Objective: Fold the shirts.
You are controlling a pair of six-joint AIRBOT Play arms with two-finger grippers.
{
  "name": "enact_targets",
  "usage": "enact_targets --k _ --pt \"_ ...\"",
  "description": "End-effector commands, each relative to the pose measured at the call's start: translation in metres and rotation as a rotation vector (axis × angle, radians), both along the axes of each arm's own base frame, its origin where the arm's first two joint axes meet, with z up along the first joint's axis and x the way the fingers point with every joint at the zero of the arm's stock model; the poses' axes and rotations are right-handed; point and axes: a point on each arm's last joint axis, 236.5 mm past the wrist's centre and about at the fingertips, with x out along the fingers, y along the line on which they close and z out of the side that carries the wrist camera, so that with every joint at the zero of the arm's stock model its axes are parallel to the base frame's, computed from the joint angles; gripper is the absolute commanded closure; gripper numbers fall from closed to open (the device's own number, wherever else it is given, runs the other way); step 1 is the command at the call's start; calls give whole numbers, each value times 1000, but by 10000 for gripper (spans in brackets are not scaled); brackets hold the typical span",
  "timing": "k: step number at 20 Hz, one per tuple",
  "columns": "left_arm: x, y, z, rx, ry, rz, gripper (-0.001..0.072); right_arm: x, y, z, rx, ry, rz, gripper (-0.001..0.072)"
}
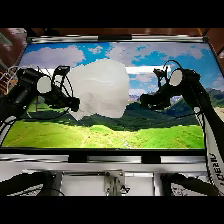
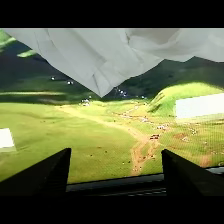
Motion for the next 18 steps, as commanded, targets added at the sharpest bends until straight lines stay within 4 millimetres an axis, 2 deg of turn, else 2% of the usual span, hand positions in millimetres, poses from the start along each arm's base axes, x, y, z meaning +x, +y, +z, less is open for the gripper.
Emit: enact_targets --k 1,11,15,18 --pt "0 0 0 1 1 0 10 0 0 0 0 1 1 134" --pt "0 0 0 0 1 0 10 0 1 0 1 1 -4 134" --pt "0 0 0 0 1 0 10 9 18 7 86 -23 -57 134" --pt "6 -6 1 -28 -26 9 10 25 35 17 178 -74 -108 134"
